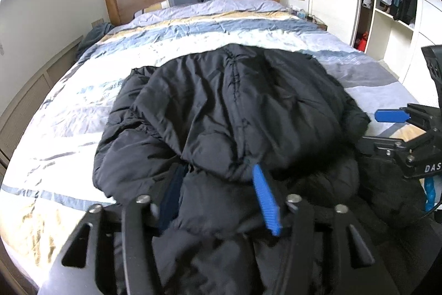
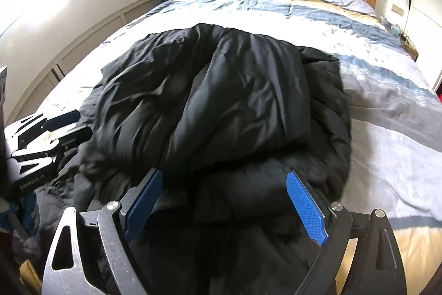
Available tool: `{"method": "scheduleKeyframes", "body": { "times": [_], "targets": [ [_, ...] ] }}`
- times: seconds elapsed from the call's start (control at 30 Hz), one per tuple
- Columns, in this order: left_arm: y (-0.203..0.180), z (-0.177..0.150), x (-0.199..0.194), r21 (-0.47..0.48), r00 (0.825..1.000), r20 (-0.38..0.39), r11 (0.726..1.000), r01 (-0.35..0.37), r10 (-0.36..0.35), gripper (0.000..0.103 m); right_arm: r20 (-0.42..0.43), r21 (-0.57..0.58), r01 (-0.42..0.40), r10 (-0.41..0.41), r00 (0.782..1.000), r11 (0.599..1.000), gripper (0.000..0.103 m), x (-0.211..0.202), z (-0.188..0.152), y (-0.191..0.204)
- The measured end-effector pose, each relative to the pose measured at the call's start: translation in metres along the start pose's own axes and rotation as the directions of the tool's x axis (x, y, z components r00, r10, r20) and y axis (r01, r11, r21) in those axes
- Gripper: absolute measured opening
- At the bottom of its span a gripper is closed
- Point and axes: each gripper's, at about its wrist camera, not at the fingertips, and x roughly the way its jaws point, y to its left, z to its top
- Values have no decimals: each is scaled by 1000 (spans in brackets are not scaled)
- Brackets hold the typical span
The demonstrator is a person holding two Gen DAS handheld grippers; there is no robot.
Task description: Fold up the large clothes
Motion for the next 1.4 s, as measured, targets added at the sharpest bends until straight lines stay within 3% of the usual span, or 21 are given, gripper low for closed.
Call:
{"method": "scheduleKeyframes", "body": {
  "times": [0.5, 0.7, 0.83, 1.0, 1.2, 1.33, 1.4],
  "targets": [
    [20, -40, -73, -3, 1000, 2, 1000, -5, 5, 61, 58, 113, 87, -94, 994, 990, 101, -110, -75, -24],
    [80, -68, -95, -118, 999, -53, 993, -19, 13, 65, 41, 164, 121, -129, 991, 979, 102, -155, -117, -53],
    [130, -99, -103, -199, 993, -115, 979, -46, 23, 66, -13, 197, 130, -130, 991, 972, 102, -170, -148, -71],
    [194, -148, -109, -345, 980, -197, 933, -100, 32, 66, -80, 280, 82, -62, 995, 956, 103, -157, -186, -86],
    [242, -195, -110, -496, 971, -236, 864, -82, -43, 66, -97, 407, -5, 48, 994, 914, 103, -130, -215, -95],
    [264, -223, -102, -607, 965, -230, 793, -45, -122, 66, -127, 445, -34, 101, 987, 895, 103, -113, -226, -96],
    [272, -238, -97, -673, 960, -201, 739, 8, -193, 66, -142, 460, -53, 132, 981, 886, 103, -106, -230, -97]
  ]
}}
